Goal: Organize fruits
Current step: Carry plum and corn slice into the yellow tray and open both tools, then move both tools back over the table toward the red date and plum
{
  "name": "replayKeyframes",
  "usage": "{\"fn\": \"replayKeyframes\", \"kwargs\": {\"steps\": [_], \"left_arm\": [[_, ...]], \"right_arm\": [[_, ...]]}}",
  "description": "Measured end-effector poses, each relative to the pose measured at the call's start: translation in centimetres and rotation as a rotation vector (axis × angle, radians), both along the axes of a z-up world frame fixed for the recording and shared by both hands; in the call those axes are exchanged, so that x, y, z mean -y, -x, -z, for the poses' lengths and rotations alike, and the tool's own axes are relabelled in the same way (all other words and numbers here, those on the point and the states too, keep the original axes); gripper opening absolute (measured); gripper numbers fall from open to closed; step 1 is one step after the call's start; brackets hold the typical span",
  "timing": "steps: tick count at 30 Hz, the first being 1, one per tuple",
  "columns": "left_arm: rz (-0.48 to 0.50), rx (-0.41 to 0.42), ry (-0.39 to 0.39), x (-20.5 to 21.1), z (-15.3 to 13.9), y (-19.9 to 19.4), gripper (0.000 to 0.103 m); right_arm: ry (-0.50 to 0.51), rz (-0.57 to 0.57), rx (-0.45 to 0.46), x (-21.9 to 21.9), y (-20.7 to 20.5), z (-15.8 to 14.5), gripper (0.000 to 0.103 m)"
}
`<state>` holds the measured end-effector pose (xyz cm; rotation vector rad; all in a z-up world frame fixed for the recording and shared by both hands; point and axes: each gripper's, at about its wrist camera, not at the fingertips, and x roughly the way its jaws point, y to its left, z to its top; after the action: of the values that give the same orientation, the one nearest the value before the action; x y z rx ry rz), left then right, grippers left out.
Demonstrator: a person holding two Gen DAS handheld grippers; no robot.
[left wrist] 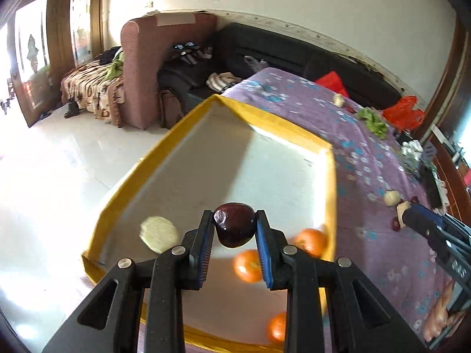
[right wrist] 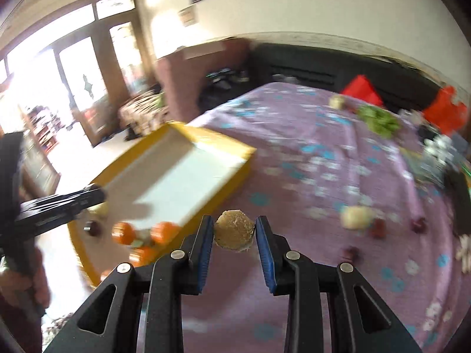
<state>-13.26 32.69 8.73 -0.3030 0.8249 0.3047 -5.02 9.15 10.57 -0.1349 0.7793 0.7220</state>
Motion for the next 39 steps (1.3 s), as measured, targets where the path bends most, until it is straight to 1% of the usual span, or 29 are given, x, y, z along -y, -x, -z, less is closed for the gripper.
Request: {"fn": "replayKeyframes", "kwargs": {"steps": [3, 5, 8, 11, 15, 16, 17, 19, 21, 23, 26, 30, 32, 34, 37, 39], "left_arm": [[-0.021, -0.032, -0.007, -1.8, 0.8, -0.4, 0.027], [-0.026, -0.055, 0.013, -2.8, 1.6, -0.5, 0.027], [-0.018, -0.063, 0.03, -3.7, 2.5, -0.1, 0.027], [-0.012, -0.055, 0.049, -4.2, 2.9, 0.2, 0.027], [-0.023, -0.041, 0.084, -5.1, 2.7, 0.6, 0.029], [-0.025, -0.036, 0.089, -5.2, 2.5, 0.7, 0.035], [-0.026, -0.025, 0.096, -5.5, 2.3, 1.0, 0.044], [-0.034, -0.004, 0.101, -5.6, 1.8, 1.7, 0.054], [-0.04, 0.01, 0.101, -5.7, 1.3, 2.1, 0.059], [-0.049, 0.025, 0.109, -5.6, 0.7, 2.7, 0.064], [-0.07, 0.048, 0.119, -5.5, -0.2, 3.6, 0.067], [-0.089, 0.073, 0.11, -4.7, -1.4, 4.8, 0.07], [-0.093, 0.081, 0.105, -4.0, -1.9, 5.4, 0.074], [-0.092, 0.088, 0.104, -2.9, -2.4, 5.8, 0.076], [-0.07, 0.092, 0.102, -1.2, -2.9, 5.8, 0.078], [-0.034, 0.093, 0.084, 0.5, -3.4, 5.7, 0.079]], "right_arm": [[0.01, -0.07, -0.039, -4.5, 0.6, 0.6, 0.033], [0.027, -0.102, -0.068, -7.4, 0.8, 1.6, 0.033], [0.051, -0.13, -0.114, -10.5, 0.6, 3.0, 0.033], [0.077, -0.14, -0.139, -12.9, 0.2, 4.3, 0.033], [0.116, -0.144, -0.142, -14.7, 0.1, 5.7, 0.033], [0.121, -0.144, -0.142, -14.8, 0.1, 5.9, 0.034], [0.124, -0.142, -0.143, -15.0, 0.1, 6.1, 0.034], [0.125, -0.142, -0.146, -15.0, 0.1, 6.2, 0.034], [0.123, -0.144, -0.145, -15.1, 0.2, 6.0, 0.034], [0.115, -0.141, -0.136, -14.7, 0.4, 5.6, 0.034], [0.087, -0.13, -0.115, -13.6, 0.8, 4.3, 0.034], [0.041, -0.093, -0.076, -10.6, 1.3, 2.2, 0.041], [0.018, -0.06, -0.061, -8.2, 1.4, 1.3, 0.045], [0.004, -0.024, -0.049, -5.8, 1.3, 0.8, 0.049], [-0.009, 0.054, -0.036, -1.3, 0.9, 0.2, 0.049], [-0.015, 0.118, -0.028, 2.4, 0.5, -0.2, 0.05]]}}
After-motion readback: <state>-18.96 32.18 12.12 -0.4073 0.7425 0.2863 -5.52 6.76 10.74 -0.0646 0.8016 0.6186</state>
